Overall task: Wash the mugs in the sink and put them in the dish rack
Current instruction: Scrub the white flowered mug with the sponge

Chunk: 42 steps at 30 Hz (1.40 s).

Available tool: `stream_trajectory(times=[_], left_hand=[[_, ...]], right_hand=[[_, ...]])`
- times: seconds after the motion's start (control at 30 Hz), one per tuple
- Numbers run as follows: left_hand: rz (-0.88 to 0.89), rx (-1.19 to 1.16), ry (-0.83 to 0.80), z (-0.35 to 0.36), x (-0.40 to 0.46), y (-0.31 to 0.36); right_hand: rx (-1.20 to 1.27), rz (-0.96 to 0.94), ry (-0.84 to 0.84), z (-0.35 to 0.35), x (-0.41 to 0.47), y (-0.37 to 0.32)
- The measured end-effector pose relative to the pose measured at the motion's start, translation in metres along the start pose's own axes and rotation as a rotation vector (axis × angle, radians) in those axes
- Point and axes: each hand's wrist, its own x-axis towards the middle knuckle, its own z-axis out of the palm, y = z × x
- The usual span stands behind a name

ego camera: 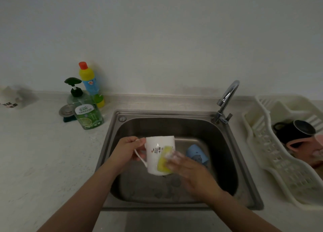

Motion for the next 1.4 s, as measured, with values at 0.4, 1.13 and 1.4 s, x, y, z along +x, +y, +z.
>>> stream_trajectory(times=[0.4,1.13,1.4], left_hand=[[-0.07,-0.261,0.005,0.012,0.004,0.003],[-0.079,-0.318,0.025,0.005,0.007,0.01],[-0.065,-0.097,0.031,0.016,-0.001,0.012]], right_hand=[[0.303,0.455,0.35,-0.005,0.034,-0.011],[0.278,0.313,0.362,-0.012,0.024,-0.038],[-0.193,0.109,0.121,0.006,0.043,-0.021]])
